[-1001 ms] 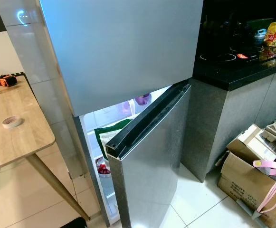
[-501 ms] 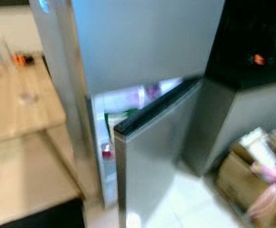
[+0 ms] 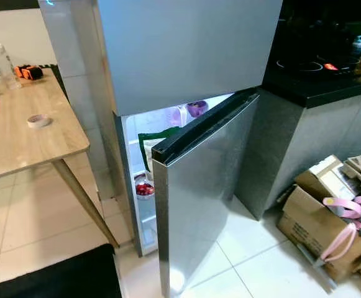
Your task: Restocking fridge
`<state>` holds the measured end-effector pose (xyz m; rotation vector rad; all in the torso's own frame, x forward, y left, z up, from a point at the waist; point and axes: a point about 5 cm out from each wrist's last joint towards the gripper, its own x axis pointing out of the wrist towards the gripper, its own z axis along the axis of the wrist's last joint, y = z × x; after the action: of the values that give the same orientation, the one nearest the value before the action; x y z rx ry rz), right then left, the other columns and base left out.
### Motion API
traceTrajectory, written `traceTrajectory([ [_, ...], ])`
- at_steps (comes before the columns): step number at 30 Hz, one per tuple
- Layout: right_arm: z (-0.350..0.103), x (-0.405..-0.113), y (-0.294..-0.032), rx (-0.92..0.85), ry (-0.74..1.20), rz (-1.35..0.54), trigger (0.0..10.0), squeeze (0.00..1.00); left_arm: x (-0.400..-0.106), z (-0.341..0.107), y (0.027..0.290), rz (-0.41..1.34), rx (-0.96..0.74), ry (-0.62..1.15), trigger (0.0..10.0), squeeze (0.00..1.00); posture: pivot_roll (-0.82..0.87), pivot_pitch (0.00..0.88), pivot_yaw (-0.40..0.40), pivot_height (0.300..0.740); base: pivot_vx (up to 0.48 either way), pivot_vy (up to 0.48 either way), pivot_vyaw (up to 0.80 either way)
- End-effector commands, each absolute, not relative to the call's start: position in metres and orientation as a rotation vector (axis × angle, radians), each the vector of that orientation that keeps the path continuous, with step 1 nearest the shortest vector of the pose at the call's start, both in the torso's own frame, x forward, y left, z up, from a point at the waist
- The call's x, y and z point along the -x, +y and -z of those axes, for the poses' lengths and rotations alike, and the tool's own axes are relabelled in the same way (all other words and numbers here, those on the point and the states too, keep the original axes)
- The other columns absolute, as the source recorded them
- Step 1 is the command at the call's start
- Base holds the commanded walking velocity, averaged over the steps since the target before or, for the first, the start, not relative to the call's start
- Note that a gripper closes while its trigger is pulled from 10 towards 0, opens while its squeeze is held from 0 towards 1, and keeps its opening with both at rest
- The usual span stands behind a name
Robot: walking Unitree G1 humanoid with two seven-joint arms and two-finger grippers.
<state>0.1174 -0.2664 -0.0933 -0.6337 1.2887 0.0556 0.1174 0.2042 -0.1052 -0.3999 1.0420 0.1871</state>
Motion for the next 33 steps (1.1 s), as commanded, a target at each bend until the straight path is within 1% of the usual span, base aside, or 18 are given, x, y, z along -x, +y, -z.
traceTrajectory([
  [1,0.092,-0.121,-0.268,0.640,1.277,-0.053,10.0,0.00,-0.117,0.105,0.206,-0.187,0.386,1.047,10.0,0.00,-0.08,0.000,0.023,0.740,0.000,-0.469,0.00],
  [4,0.092,-0.121,-0.267,0.639,1.277,-0.053,10.0,0.00,-0.117,0.105,0.207,-0.204,0.389,1.040,10.0,0.00,-0.08,0.000,0.023,0.740,0.000,0.000,0.00],
  [9,0.092,-0.120,-0.266,0.634,1.278,-0.054,10.0,0.00,-0.133,0.098,0.213,-0.252,0.419,0.954,10.0,0.00,-0.08,0.000,0.023,0.740,0.000,0.000,0.00],
  [14,0.093,-0.119,-0.266,0.632,1.280,-0.053,10.0,0.00,-0.177,0.075,0.233,-0.290,0.474,0.740,10.0,0.00,-0.08,0.000,0.021,0.740,0.000,0.000,0.00],
  [15,0.093,-0.119,-0.266,0.632,1.281,-0.052,10.0,0.00,-0.191,0.066,0.237,-0.285,0.481,0.678,0.0,0.00,-0.08,0.000,0.021,0.740,0.000,0.000,0.00],
  [16,0.093,-0.119,-0.266,0.632,1.281,-0.052,10.0,0.00,-0.191,0.066,0.237,-0.285,0.481,0.678,0.0,0.00,-0.08,0.000,0.021,0.740,0.000,0.000,0.00],
  [17,0.093,-0.119,-0.266,0.631,1.281,-0.052,10.0,0.00,-0.199,0.060,0.240,-0.280,0.484,0.640,0.0,0.00,-0.08,0.000,0.021,0.740,0.000,0.000,0.00],
  [19,0.093,-0.119,-0.266,0.631,1.281,-0.052,10.0,0.00,-0.199,0.060,0.240,-0.280,0.484,0.640,0.0,0.00,-0.08,0.000,0.021,0.740,0.000,0.000,0.00],
  [21,0.093,-0.119,-0.266,0.630,1.281,-0.052,10.0,0.00,-0.240,0.029,0.251,-0.257,0.505,0.456,0.0,0.00,-0.08,0.000,0.021,0.740,0.000,0.000,0.00],
  [22,0.093,-0.119,-0.266,0.630,1.281,-0.052,10.0,0.00,-0.240,0.029,0.251,-0.257,0.505,0.456,0.0,0.00,-0.08,0.000,0.021,0.740,0.000,0.000,0.00],
  [23,0.093,-0.119,-0.266,0.629,1.281,-0.052,10.0,0.00,-0.266,0.004,0.257,-0.231,0.524,0.330,0.0,0.00,-0.08,0.000,0.021,0.740,0.000,0.000,0.00],
  [25,0.093,-0.119,-0.266,0.629,1.281,-0.052,10.0,0.00,-0.281,-0.012,0.258,-0.193,0.539,0.253,0.0,0.00,-0.08,0.000,0.021,0.740,0.000,0.000,0.00],
  [26,0.093,-0.119,-0.266,0.629,1.281,-0.052,10.0,0.00,-0.281,-0.012,0.258,-0.193,0.539,0.253,0.0,0.00,-0.08,0.000,0.021,0.740,0.000,0.000,0.00],
  [27,0.093,-0.119,-0.267,0.630,1.281,-0.051,10.0,0.00,-0.300,-0.036,0.256,-0.123,0.578,0.137,0.0,0.00,-0.08,0.000,0.020,0.740,0.000,0.000,0.00],
  [29,0.093,-0.119,-0.267,0.631,1.281,-0.051,10.0,0.00,-0.307,-0.044,0.255,-0.094,0.597,0.094,0.0,0.00,-0.08,0.000,0.020,0.740,0.000,0.000,0.00],
  [30,0.092,-0.119,-0.268,0.631,1.281,-0.051,10.0,0.00,-0.316,-0.056,0.251,-0.026,0.624,0.037,0.0,0.00,-0.08,0.000,0.020,0.740,0.000,0.000,0.00],
  [31,0.092,-0.119,-0.268,0.631,1.281,-0.051,10.0,0.00,-0.316,-0.056,0.251,-0.026,0.624,0.037,0.0,0.00,-0.08,0.000,0.020,0.740,0.000,0.000,0.00],
  [33,0.092,-0.119,-0.268,0.632,1.282,-0.050,10.0,0.00,-0.324,-0.068,0.243,0.078,0.652,-0.019,0.0,0.00,-0.08,0.000,0.020,0.740,0.000,0.000,0.00],
])
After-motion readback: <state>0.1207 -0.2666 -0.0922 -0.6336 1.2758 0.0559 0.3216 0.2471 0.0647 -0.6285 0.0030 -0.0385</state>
